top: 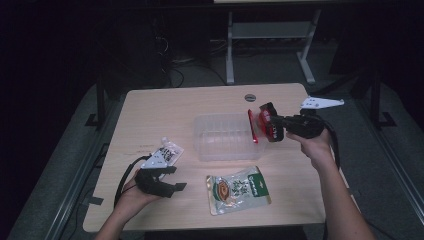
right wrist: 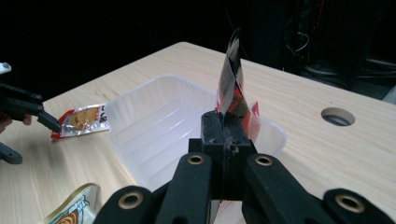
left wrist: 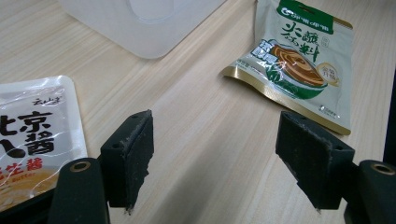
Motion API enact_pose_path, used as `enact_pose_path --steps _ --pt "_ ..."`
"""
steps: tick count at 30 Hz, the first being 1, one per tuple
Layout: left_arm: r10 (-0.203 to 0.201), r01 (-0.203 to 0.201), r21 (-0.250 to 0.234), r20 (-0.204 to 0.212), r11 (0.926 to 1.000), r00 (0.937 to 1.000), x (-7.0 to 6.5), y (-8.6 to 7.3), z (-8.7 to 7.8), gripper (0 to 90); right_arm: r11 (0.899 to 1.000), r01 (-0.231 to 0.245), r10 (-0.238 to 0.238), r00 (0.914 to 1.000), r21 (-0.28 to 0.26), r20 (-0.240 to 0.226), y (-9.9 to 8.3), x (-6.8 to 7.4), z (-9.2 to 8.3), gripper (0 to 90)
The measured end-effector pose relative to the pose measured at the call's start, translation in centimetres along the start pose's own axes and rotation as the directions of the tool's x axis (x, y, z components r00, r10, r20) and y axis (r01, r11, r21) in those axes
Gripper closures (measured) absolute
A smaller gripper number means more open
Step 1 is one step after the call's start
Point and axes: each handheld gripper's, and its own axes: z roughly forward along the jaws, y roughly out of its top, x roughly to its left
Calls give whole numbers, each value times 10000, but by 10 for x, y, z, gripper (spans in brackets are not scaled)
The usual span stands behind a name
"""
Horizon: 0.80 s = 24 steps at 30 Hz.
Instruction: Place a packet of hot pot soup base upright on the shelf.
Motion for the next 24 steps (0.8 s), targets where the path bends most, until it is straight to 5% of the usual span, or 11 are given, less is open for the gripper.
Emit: enact_pose_path --steps 24 --pt "163 -169 200 295 9997 9994 -2 -1 7 274 9951 255 -260 9997 953 40 -12 4 27 897"
